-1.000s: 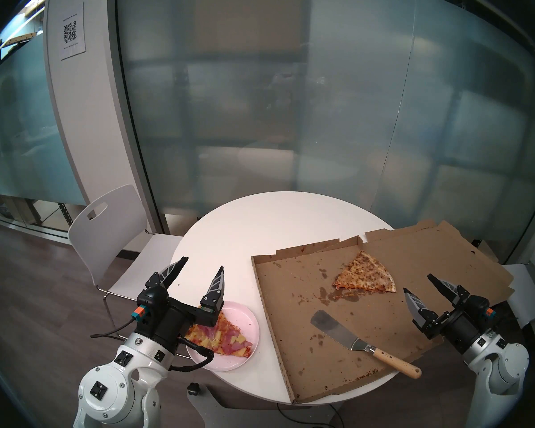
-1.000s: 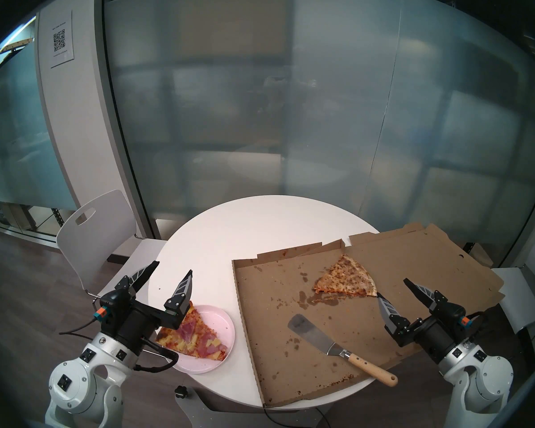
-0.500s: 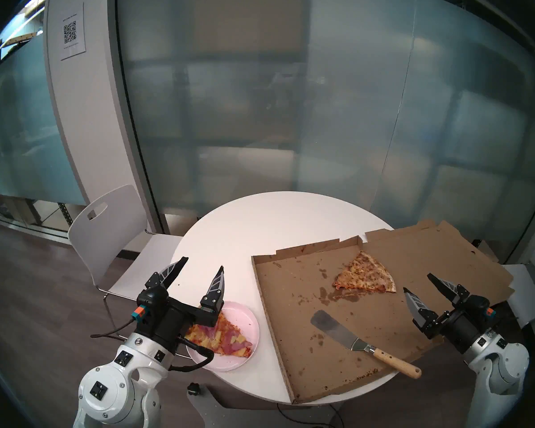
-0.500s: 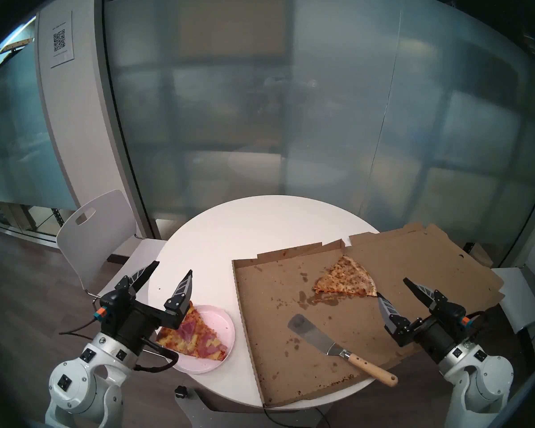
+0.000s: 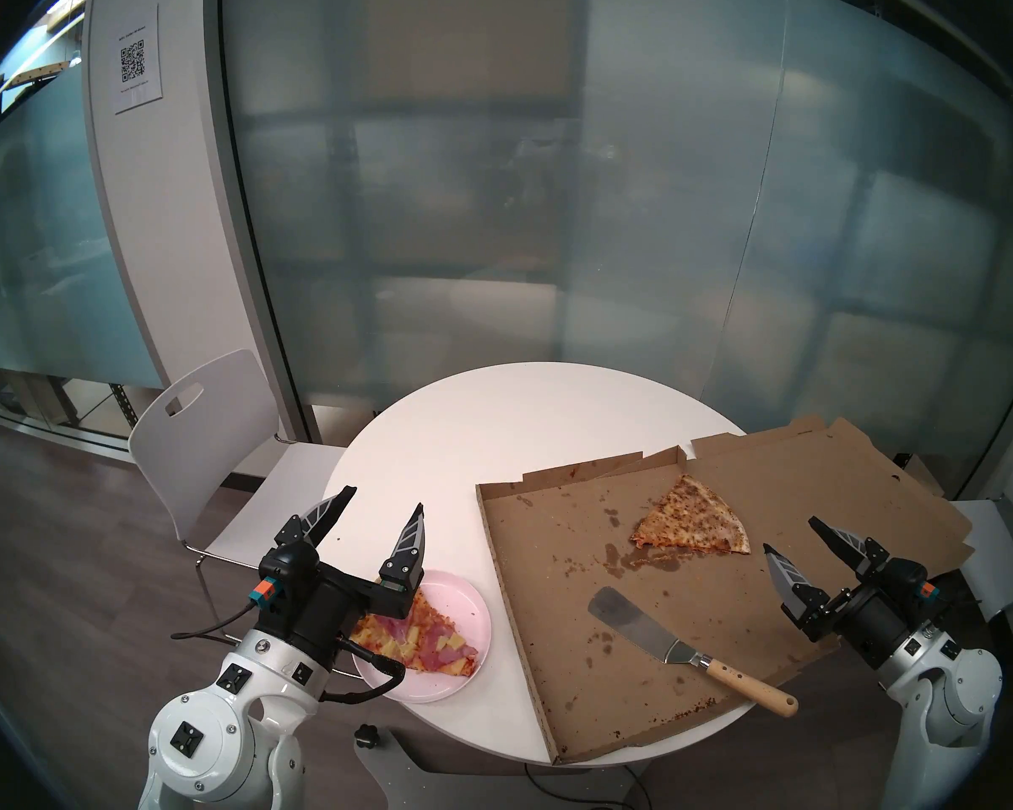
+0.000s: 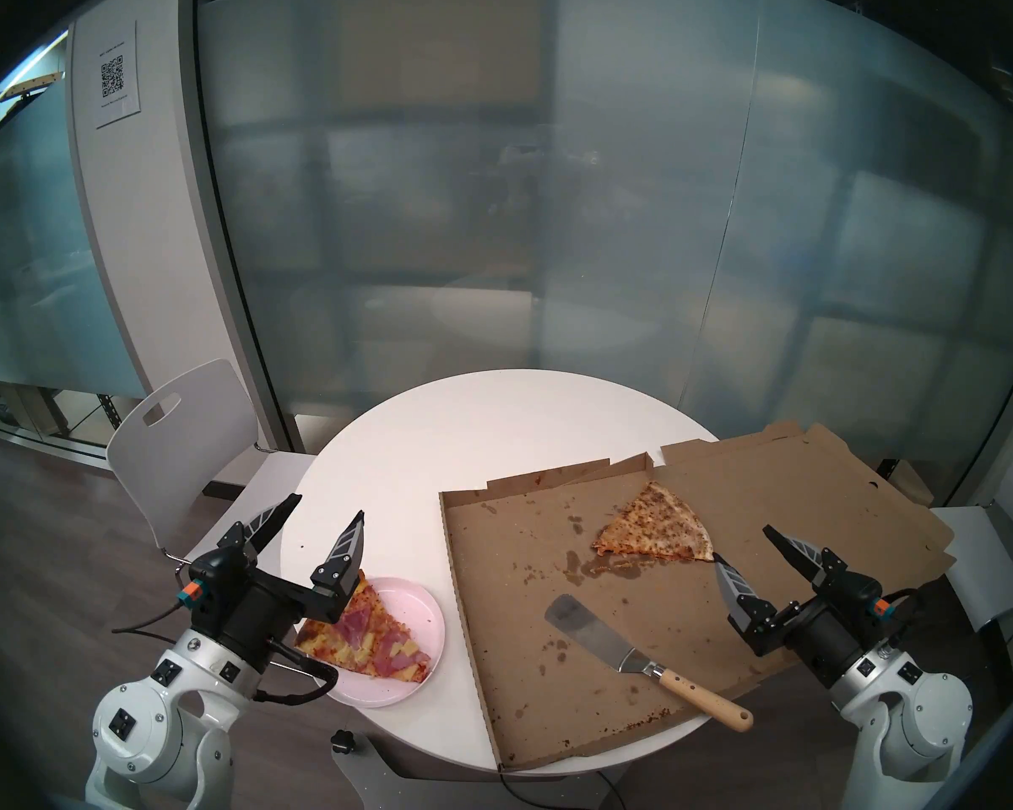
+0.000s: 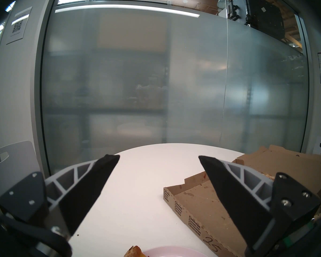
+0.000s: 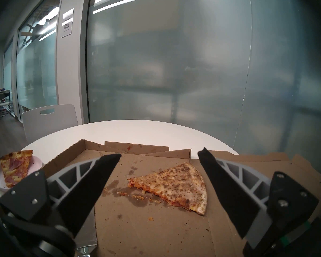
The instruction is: Put pizza slice onto the plate
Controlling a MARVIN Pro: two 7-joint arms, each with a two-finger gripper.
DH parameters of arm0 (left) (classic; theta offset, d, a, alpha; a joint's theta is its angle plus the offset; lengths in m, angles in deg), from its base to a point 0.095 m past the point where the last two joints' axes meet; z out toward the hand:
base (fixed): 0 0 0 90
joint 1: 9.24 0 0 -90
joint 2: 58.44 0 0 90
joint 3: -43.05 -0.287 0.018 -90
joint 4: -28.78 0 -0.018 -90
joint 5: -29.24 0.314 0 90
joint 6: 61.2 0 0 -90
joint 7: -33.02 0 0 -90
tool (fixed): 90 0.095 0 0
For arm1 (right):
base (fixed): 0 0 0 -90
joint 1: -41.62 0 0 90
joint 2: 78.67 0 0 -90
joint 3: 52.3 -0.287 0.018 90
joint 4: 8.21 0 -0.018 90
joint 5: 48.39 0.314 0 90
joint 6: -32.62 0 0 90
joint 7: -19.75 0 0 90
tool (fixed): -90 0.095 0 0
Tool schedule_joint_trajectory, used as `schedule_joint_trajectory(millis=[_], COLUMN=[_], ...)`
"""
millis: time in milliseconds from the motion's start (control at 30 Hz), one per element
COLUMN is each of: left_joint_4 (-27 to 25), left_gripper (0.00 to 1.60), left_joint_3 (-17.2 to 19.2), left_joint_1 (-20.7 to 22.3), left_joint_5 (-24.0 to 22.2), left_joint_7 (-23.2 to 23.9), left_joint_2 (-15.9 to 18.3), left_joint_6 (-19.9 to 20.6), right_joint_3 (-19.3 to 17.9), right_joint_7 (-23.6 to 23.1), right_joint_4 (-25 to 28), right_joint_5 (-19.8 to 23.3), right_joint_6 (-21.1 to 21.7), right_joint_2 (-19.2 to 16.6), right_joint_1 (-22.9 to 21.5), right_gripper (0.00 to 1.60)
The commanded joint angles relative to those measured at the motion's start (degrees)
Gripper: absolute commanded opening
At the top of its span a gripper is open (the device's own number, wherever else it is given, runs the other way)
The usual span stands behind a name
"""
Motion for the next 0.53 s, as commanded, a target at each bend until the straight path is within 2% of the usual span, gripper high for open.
schedule_joint_trajectory(millis=[0, 500], left_joint_4=[-1.16, -1.16], left_gripper=[1.60, 1.60], left_joint_3=[0.13, 0.13], left_joint_1=[0.09, 0.10], left_joint_5=[-0.06, -0.06], left_joint_7=[0.14, 0.15], left_joint_2=[0.11, 0.10], left_joint_6=[-0.45, -0.45], right_joint_3=[-0.16, -0.26], right_joint_7=[0.04, -0.18], right_joint_4=[0.85, 0.84], right_joint_5=[0.35, 0.21], right_joint_6=[-0.14, -0.09], right_joint_2=[-0.02, 0.16], right_joint_1=[-0.43, -0.58], right_gripper=[1.60, 1.60])
